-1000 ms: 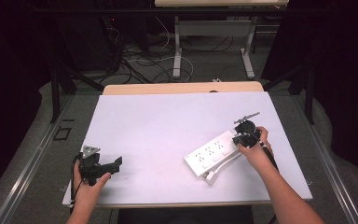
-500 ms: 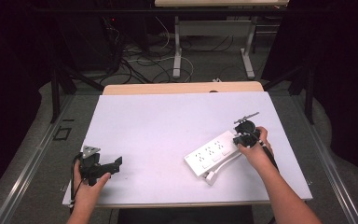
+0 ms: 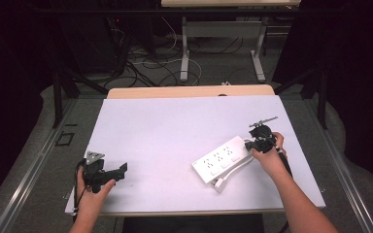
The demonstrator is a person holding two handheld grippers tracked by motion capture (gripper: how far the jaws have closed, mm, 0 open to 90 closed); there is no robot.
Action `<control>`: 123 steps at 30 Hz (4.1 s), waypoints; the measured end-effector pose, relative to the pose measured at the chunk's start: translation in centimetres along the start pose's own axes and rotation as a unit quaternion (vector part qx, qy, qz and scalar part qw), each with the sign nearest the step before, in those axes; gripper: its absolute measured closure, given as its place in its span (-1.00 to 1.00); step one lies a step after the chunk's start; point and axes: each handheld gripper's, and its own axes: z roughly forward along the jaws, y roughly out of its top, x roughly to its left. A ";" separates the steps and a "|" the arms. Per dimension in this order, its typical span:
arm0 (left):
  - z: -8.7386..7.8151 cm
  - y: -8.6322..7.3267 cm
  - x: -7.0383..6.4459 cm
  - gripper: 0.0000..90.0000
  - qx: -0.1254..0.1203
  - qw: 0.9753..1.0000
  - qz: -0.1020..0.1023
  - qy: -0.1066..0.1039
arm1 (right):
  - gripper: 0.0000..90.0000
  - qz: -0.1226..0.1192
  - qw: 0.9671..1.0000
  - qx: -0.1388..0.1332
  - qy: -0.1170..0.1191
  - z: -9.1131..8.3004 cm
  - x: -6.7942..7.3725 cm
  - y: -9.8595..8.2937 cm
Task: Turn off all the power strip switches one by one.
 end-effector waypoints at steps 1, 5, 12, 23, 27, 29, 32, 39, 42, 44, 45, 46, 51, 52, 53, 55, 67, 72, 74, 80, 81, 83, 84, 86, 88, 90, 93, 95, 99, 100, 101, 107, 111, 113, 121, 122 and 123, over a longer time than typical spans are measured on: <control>0.0 0.0 0.0 -0.94 0.001 1.000 -0.001 0.000 | 1.00 0.005 1.000 0.000 -0.003 0.0 0.0 0.0; 0.0 0.0 0.0 -0.94 0.001 1.000 -0.003 -0.001 | 1.00 0.004 1.000 -0.004 -0.006 0.0 -0.3 -0.1; 0.0 0.0 0.0 -0.94 0.001 1.000 -0.002 -0.001 | 0.90 0.000 1.000 -0.004 -0.014 0.0 -0.1 0.1; 0.0 0.0 0.0 -0.94 0.001 1.000 -0.002 -0.001 | 0.80 -0.001 1.000 0.005 -0.004 -0.4 0.1 -0.1; 0.0 0.0 0.0 -0.94 0.001 1.000 -0.003 -0.001 | 0.80 -0.011 1.000 0.003 -0.005 -0.7 0.4 -0.1; 0.0 0.0 0.0 -0.94 0.001 1.000 -0.003 -0.001 | 0.80 -0.017 1.000 0.005 -0.007 -0.8 0.4 -0.1; 0.0 0.0 0.0 -0.94 0.001 1.000 -0.003 -0.001 | 0.79 -0.026 1.000 0.008 -0.006 -1.1 0.7 -0.1; 0.0 0.0 0.0 -0.94 0.002 1.000 -0.003 -0.001 | 0.78 -0.043 0.999 0.012 -0.005 -1.6 2.0 0.0; 0.0 0.0 0.0 -0.94 0.002 1.000 -0.002 -0.001 | 0.78 -0.047 0.999 0.015 -0.001 -1.7 2.3 0.0; 0.0 0.0 0.0 -0.94 0.001 1.000 -0.002 -0.001 | 0.78 -0.051 0.999 0.015 0.001 -1.7 2.6 0.0; 0.0 0.0 0.0 -0.94 0.001 1.000 -0.002 -0.001 | 0.78 -0.049 0.999 0.017 0.005 -1.7 2.8 0.0; 0.0 0.0 0.0 -0.94 0.002 1.000 -0.002 -0.001 | 0.78 -0.056 0.998 0.020 0.006 -1.6 3.0 -0.1; 0.0 0.0 0.0 -0.94 0.003 1.000 -0.002 -0.001 | 0.78 -0.057 0.998 0.024 0.010 -1.5 3.6 -0.1; 0.0 0.0 0.0 -0.94 0.003 1.000 -0.001 -0.001 | 0.78 -0.059 0.998 0.025 0.015 -1.5 3.7 -0.1; 0.0 0.0 0.0 -0.94 0.003 1.000 -0.001 0.000 | 0.78 -0.059 0.998 0.026 0.013 -1.5 3.9 -0.1; 0.0 0.0 -0.1 -0.94 0.003 1.000 -0.002 0.000 | 0.78 -0.065 0.997 0.027 0.015 -1.6 4.2 -0.1; 0.0 0.0 0.0 -0.94 0.006 1.000 0.003 -0.001 | 0.78 -0.066 0.997 0.038 0.028 -1.3 5.4 -0.1; 0.0 0.0 0.0 -0.94 0.006 1.000 0.003 -0.001 | 0.78 -0.069 0.996 0.040 0.037 -1.0 5.6 -0.2; 0.0 0.0 0.0 -0.94 0.006 1.000 0.003 -0.001 | 0.78 -0.070 0.996 0.040 0.042 -1.0 5.7 -0.2; 0.0 0.0 -0.1 -0.94 0.005 1.000 0.003 -0.001 | 0.78 -0.074 0.996 0.042 0.041 -0.9 5.9 -0.2; 0.1 0.0 -0.1 -0.94 0.004 1.000 0.002 -0.002 | 0.78 -0.076 0.995 0.043 0.039 -0.9 5.9 -0.2; 0.1 0.0 -0.1 -0.94 0.003 1.000 0.002 -0.001 | 0.78 -0.076 0.995 0.043 0.043 -0.9 6.0 -0.2; 0.1 0.0 -0.1 -0.94 0.004 1.000 0.002 -0.002 | 0.78 -0.074 0.995 0.043 0.042 -0.8 6.1 -0.2; 0.1 0.0 -0.1 -0.94 0.003 1.000 0.002 -0.002 | 0.79 -0.072 0.996 0.030 0.042 -0.6 6.2 -0.3; 0.1 0.0 -0.1 -0.94 0.004 1.000 0.003 -0.002 | 0.80 -0.078 0.995 0.045 0.038 -0.6 6.3 -0.2; 0.1 0.0 -0.1 -0.94 0.004 1.000 0.002 -0.002 | 0.82 -0.071 0.996 0.049 0.038 -0.5 6.5 -0.2; 0.1 0.0 -0.1 -0.94 0.004 1.000 -0.001 -0.003 | 0.83 -0.077 0.995 0.052 0.037 -0.3 6.6 -0.2; 0.1 0.0 0.0 -0.94 0.002 1.000 -0.004 -0.003 | 0.84 -0.088 0.994 0.051 0.034 -0.3 6.5 -0.3; 0.1 -0.1 0.0 -0.94 0.002 1.000 -0.004 -0.004 | 0.86 -0.091 0.995 0.041 0.032 -0.1 6.7 -0.3; 0.1 0.0 0.0 -0.94 0.002 1.000 -0.004 -0.004 | 0.87 -0.093 0.994 0.051 0.026 -0.3 6.7 -0.3; 0.1 0.0 0.0 -0.94 0.002 1.000 -0.004 -0.004 | 0.87 -0.093 0.994 0.051 0.025 -0.3 6.7 -0.3; 0.0 0.0 0.0 -0.94 0.002 1.000 -0.004 -0.004 | 0.87 -0.093 0.995 0.043 0.021 -0.1 6.8 -0.3; 0.0 0.0 -0.1 -0.94 0.001 1.000 -0.005 -0.004 | 0.87 -0.093 0.995 0.039 0.027 -0.1 6.9 -0.4; 0.0 0.0 -0.1 -0.94 0.001 1.000 -0.005 -0.004 | 0.87 -0.094 0.994 0.038 0.027 -0.1 6.8 -0.4; 0.0 0.0 -0.1 -0.94 0.002 1.000 -0.004 -0.004 | 0.87 -0.092 0.994 0.055 0.023 -0.3 6.8 -0.2; 0.0 0.0 -0.1 -0.94 0.002 1.000 -0.003 -0.004 | 0.87 -0.090 0.994 0.056 0.022 -0.2 6.9 -0.2; 0.0 0.0 -0.1 -0.94 0.001 1.000 -0.002 -0.004 | 0.88 -0.093 0.994 0.057 0.024 -0.2 6.9 -0.2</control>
